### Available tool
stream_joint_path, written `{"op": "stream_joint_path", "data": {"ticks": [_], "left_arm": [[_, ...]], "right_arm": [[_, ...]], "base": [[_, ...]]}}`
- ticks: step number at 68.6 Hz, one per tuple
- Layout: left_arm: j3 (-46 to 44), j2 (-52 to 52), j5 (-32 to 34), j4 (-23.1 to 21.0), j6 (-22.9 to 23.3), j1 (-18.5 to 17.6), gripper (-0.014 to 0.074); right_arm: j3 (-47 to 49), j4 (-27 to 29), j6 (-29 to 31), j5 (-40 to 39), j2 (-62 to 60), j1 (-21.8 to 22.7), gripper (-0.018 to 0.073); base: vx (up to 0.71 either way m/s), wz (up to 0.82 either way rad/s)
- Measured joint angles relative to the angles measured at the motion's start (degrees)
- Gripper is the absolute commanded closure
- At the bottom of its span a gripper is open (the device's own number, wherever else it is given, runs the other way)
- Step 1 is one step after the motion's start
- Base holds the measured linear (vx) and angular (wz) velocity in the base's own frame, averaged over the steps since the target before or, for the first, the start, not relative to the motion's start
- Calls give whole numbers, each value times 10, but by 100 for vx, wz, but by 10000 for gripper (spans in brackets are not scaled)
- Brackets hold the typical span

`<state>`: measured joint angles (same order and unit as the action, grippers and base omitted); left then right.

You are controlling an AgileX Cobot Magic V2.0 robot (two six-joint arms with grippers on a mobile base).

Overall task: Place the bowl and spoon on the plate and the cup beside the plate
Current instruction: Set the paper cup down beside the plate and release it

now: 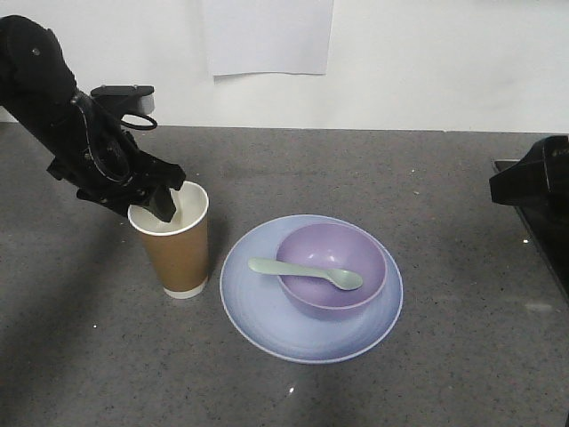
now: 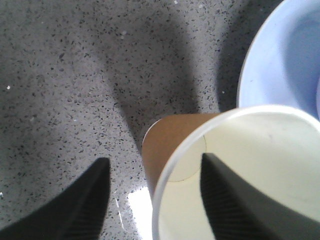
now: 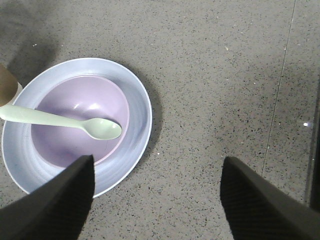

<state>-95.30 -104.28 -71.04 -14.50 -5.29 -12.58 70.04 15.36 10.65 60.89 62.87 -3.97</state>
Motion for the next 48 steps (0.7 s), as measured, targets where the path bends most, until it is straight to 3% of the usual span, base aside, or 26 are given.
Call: {"op": "stream_joint_path", "data": {"ticks": [9,27,37,48], "left_arm": [[0,8,8,0,0,0,41],[0,37,14,5,0,0,36],[0,72,29,28,9,0,37],[0,132,37,80,53,0,37]], "right_arm": [[0,0,0,0,0,0,54],[0,0,0,1,0,0,54],[0,-1,0,1,0,0,54],[0,-7,-1,1,0,0,54]], "base": [[0,0],[0,0],[0,0],[0,0]]}}
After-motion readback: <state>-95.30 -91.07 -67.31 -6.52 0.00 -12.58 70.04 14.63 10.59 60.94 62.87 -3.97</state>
